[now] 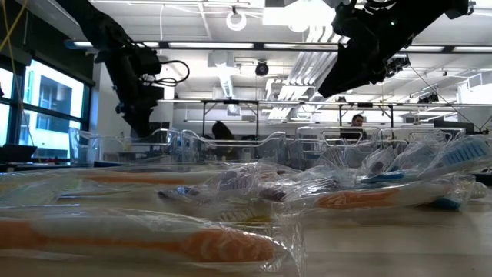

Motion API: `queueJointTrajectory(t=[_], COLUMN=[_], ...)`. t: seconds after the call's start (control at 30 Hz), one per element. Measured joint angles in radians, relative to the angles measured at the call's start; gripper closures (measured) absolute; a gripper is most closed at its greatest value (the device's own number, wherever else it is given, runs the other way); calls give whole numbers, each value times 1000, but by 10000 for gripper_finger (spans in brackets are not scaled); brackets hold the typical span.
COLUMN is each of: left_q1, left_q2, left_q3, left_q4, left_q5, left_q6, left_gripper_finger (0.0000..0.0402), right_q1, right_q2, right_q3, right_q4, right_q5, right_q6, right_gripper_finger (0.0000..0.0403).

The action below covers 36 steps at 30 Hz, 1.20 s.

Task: Pick & Place Toothbrushes
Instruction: Put the green toothbrush into the middle left transparent bin

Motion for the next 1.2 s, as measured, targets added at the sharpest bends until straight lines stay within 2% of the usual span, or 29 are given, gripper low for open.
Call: queueJointTrajectory(t=[0.2,0.43,0.77,0.87,1.1,1.2], left_q1=[-15,-117,-302,-366,-535,-587], left_q2=[-21,-117,-272,-312,-399,-416], left_q3=[0,0,-26,-63,-242,-302], left_q4=[92,186,221,243,548,610], left_q5=[77,46,41,38,-2,-4], left_q6=[34,88,187,185,187,206], left_gripper_finger=[277,277,277,277,277,277], right_q1=[0,0,0,0,0,0], right_q2=[0,0,0,0,0,0], right_q3=[0,0,0,1,1,1], right_q4=[0,0,0,0,0,0], right_q5=[0,0,2,3,3,3], right_q6=[0,10,19,19,19,19], right_gripper_finger=[289,289,288,289,288,289])
